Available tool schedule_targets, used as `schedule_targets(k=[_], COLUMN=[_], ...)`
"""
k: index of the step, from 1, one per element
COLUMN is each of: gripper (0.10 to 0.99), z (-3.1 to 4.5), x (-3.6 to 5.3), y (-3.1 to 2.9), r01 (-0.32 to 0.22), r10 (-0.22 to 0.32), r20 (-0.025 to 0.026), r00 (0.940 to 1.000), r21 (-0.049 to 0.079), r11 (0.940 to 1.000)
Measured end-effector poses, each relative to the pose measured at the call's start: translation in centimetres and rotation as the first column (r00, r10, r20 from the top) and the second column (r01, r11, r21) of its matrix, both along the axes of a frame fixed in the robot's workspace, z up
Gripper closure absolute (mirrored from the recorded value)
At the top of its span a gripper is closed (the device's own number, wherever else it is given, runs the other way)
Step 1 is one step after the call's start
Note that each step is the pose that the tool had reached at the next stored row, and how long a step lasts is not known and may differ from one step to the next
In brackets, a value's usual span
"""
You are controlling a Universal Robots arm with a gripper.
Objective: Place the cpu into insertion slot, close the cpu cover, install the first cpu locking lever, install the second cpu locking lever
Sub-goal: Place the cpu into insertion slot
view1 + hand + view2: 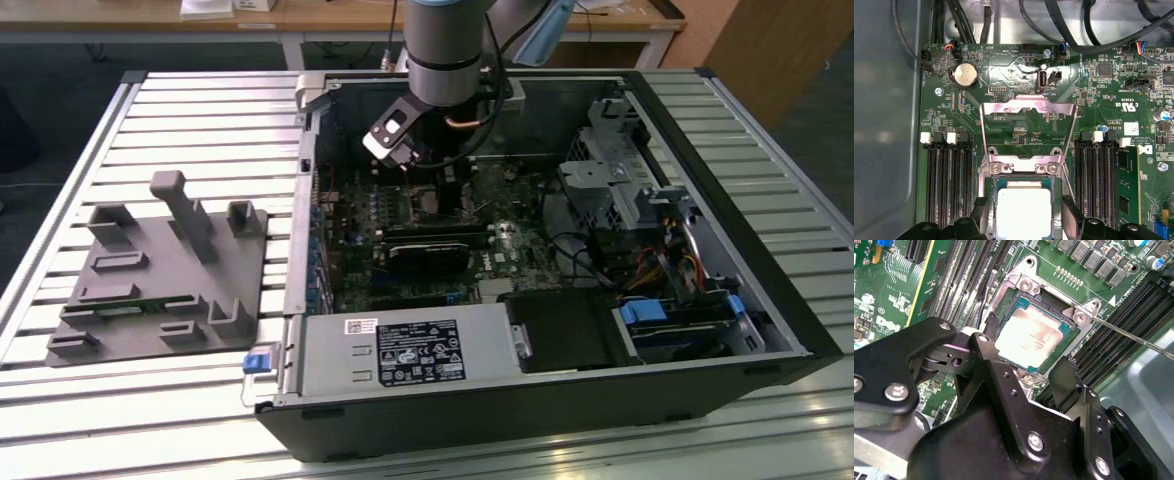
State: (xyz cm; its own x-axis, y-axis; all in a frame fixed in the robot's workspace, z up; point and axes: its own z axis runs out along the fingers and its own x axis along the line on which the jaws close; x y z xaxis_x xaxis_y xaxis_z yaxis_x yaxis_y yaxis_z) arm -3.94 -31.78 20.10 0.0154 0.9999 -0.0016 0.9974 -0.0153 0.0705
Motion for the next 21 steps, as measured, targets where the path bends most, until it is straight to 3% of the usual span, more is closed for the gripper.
schedule_targets(k=[4,7,8,12,13,16,21], gripper=[0.404,0.420,0.482,0.659,0.659,0.835,0.898], z=[0.10,0.65,0.77,0.88,0.89,0.99,1.37], x=[0.00,0.00,0.02,0.11,0.13,0.23,0.27], y=[0.00,0.00,0.00,-0.09,-0.15,-0.25,-0.26], r01=[0.000,0.000,0.000,0.000,0.000,0.000,0.000], r10=[0.000,0.000,0.000,0.000,0.000,0.000,0.000], r20=[0.0002,0.0000,-0.0010,-0.0099,-0.0125,-0.0212,-0.0262], r00=[1.0000,1.0000,1.0000,1.0000,0.9999,0.9998,0.9997], r21=[0.000,0.000,0.000,0.002,0.004,0.009,0.012], r11=[1.0000,1.0000,1.0000,1.0000,1.0000,1.0000,0.9999])
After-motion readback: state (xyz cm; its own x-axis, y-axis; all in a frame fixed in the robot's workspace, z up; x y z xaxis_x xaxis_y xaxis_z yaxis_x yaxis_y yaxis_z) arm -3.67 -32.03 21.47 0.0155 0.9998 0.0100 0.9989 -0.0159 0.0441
